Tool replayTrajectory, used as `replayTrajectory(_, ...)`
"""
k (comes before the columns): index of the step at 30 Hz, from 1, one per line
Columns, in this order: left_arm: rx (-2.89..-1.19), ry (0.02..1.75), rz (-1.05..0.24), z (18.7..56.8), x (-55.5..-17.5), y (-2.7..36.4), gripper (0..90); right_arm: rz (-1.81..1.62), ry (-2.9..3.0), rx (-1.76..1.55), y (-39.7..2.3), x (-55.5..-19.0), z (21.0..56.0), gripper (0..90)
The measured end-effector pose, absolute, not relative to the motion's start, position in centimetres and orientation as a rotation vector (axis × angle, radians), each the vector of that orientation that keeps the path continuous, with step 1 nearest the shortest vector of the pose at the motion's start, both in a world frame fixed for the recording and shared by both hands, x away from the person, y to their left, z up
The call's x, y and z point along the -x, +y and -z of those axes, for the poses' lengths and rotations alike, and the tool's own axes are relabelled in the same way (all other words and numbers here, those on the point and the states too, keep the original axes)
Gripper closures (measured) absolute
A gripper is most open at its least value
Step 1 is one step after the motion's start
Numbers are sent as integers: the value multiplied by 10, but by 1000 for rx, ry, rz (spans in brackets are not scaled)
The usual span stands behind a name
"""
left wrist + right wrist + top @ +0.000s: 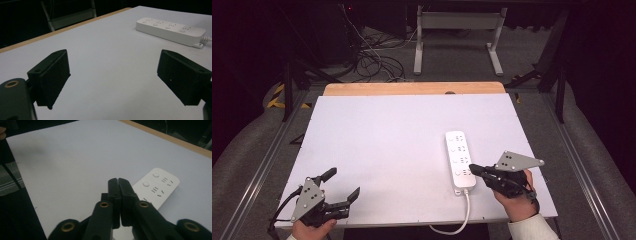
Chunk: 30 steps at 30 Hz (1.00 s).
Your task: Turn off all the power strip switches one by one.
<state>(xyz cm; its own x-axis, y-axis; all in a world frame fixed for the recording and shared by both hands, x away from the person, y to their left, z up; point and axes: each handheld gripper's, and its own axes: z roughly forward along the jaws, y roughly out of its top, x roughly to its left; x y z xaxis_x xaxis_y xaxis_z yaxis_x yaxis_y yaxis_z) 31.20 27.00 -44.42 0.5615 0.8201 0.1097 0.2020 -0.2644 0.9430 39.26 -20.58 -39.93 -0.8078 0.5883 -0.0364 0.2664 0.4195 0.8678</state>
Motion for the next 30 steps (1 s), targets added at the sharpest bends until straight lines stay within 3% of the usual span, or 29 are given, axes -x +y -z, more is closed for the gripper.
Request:
replayTrajectory(16,-1779,844,-754,445,-312,271,122,-1287,2496,-748,-174,-429,404,900)
replayTrajectory(30,-1778,852,-751,446,-311,270,125,-1064,2537,-772,-163,-438,420,900)
